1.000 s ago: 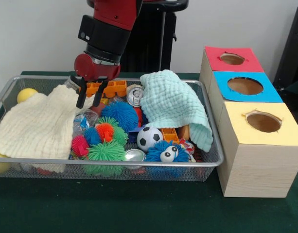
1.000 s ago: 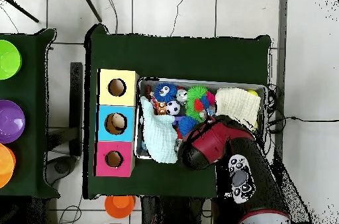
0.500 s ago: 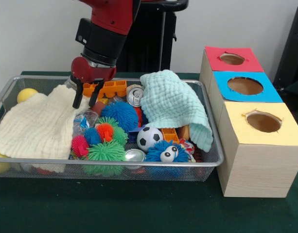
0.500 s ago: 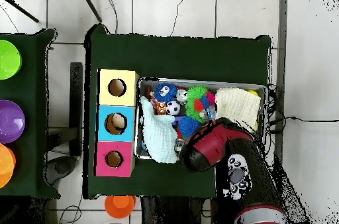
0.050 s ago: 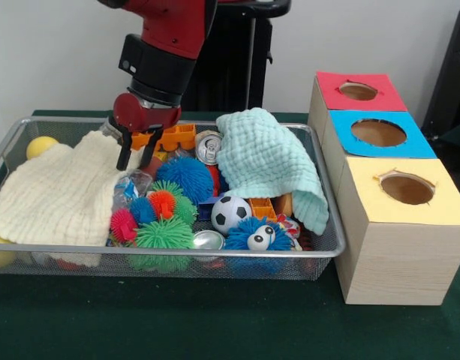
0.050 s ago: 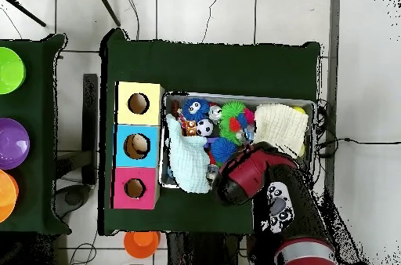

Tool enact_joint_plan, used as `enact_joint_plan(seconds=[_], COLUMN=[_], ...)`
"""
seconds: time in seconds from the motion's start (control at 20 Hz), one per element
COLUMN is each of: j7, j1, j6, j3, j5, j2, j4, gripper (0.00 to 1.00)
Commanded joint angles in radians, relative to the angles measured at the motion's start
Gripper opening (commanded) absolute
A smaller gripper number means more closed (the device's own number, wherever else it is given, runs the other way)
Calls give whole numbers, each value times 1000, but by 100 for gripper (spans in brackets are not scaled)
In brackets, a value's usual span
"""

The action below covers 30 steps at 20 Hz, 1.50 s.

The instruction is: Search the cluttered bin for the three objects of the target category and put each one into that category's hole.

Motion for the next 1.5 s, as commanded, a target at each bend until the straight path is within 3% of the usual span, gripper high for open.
enact_joint_plan(seconds=[0.05,0.85,1.5], j7=[150,187,148], j1=[8,74,70], j6=[-89,-207,-195], j3=[6,-79,-92], j5=[5,14,38], j2=[38,56,90], j4=[-72,-102,-133], gripper=[100,100,100])
